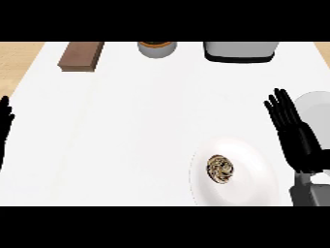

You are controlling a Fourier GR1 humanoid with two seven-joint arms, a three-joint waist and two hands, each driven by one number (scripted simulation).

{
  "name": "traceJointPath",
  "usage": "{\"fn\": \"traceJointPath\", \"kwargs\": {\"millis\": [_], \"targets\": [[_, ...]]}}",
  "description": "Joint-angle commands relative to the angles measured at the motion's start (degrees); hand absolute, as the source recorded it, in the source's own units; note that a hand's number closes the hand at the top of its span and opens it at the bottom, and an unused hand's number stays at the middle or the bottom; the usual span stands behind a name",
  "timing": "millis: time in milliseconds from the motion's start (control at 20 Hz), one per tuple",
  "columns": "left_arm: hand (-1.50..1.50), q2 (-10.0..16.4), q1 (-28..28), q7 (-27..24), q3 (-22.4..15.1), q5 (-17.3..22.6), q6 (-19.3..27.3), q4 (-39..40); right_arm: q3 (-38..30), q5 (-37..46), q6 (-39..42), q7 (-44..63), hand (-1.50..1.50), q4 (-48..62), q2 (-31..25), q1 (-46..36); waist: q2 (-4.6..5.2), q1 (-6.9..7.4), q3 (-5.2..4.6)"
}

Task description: Pick the cupcake from the plate and place it in the plate

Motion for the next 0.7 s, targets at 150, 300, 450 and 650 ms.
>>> {"fn": "traceJointPath", "kwargs": {"millis": [150,300,450,650], "targets": [[0.00,-7.73,3.29,1.11,-4.20,4.45,-3.29,-0.46,-8.66,1.21,-6.98,-0.54,1.50,-8.98,-5.27,0.20,2.31,-4.18,-1.26],[0.00,-10.30,3.46,1.27,-6.18,6.11,-4.70,-1.72,-7.71,19.76,-10.44,0.91,1.50,-3.99,-18.65,5.47,3.97,-6.12,-3.39],[0.00,-15.11,4.05,1.22,-9.13,8.40,-6.49,-1.53,-13.13,18.22,-29.61,-2.02,-1.50,-6.44,-2.73,7.79,2.61,-5.04,-1.26],[0.00,-16.63,4.56,-0.02,-9.99,8.26,-7.89,-1.34,-12.56,15.09,-30.93,-13.38,-1.50,-14.30,6.41,16.84,2.49,-3.16,-1.03]]}}
